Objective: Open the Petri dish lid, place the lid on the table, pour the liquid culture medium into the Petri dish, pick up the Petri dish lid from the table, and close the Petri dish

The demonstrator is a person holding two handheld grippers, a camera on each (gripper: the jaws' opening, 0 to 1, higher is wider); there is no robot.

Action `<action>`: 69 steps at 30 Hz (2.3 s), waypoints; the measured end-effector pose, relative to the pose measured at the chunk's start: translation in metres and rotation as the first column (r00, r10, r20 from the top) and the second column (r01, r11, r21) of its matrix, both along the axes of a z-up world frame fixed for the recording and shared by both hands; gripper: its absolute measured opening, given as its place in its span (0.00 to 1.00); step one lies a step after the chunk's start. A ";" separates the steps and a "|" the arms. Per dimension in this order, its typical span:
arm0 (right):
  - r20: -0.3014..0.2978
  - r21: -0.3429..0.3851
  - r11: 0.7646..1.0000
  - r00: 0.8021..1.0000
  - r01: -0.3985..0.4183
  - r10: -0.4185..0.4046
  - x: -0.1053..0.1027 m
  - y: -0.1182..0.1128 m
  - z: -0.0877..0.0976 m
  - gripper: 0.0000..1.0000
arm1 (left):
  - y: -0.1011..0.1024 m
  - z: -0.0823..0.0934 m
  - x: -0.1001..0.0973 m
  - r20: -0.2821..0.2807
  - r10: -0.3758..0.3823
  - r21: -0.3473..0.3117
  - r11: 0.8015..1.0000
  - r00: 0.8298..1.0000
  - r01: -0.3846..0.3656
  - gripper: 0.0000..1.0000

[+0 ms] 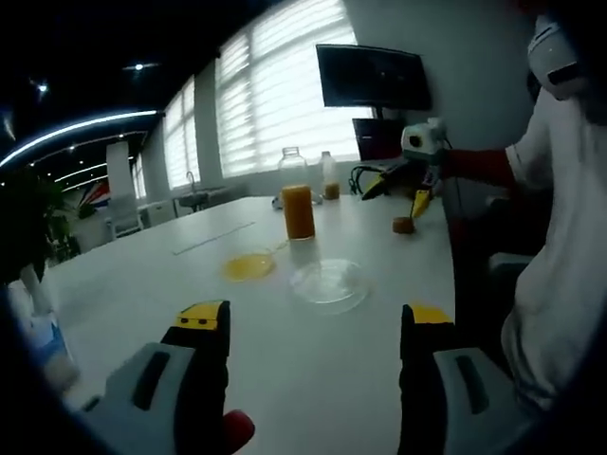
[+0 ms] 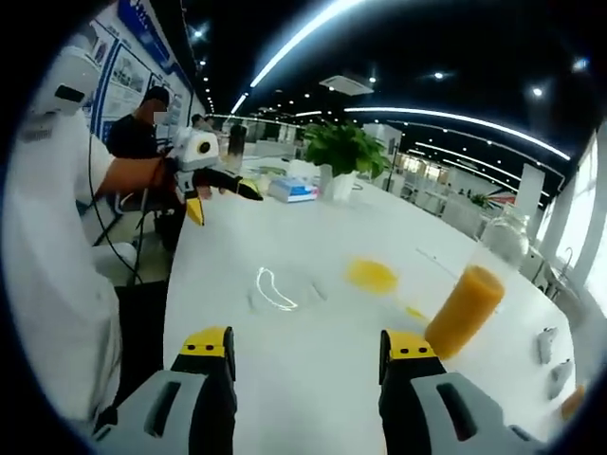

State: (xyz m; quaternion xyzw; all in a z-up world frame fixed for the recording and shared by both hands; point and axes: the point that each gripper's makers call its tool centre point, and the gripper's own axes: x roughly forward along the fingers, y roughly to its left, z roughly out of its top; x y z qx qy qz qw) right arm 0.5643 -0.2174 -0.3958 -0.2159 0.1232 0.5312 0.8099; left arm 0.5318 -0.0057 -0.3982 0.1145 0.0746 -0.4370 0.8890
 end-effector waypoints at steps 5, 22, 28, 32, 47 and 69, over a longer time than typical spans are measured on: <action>-0.013 -0.018 0.999 0.999 -0.049 0.049 0.002 0.014 -0.004 0.57 | -0.008 -0.005 0.007 -0.017 -0.035 0.019 0.999 0.999 0.035 0.65; -0.112 -0.055 0.983 0.980 -0.173 0.166 0.010 0.060 -0.029 0.62 | -0.040 -0.028 0.026 -0.100 -0.166 0.093 0.980 0.981 0.176 0.65; -0.135 -0.073 0.980 0.975 -0.185 0.174 0.017 0.077 -0.040 0.64 | -0.051 -0.041 0.033 -0.157 -0.189 0.090 0.975 0.969 0.205 0.64; -0.149 -0.098 0.975 0.972 -0.200 0.184 0.019 0.084 -0.048 0.64 | -0.058 -0.047 0.035 -0.163 -0.205 0.118 0.967 0.965 0.226 0.65; -0.211 -0.152 0.959 0.956 -0.238 0.204 0.029 0.103 -0.067 0.67 | -0.074 -0.063 0.056 -0.207 -0.231 0.172 0.948 0.951 0.268 0.66; -0.246 -0.185 0.934 0.934 -0.307 0.259 0.026 0.110 -0.077 0.65 | -0.097 -0.073 0.057 -0.267 -0.303 0.206 0.909 0.915 0.362 0.63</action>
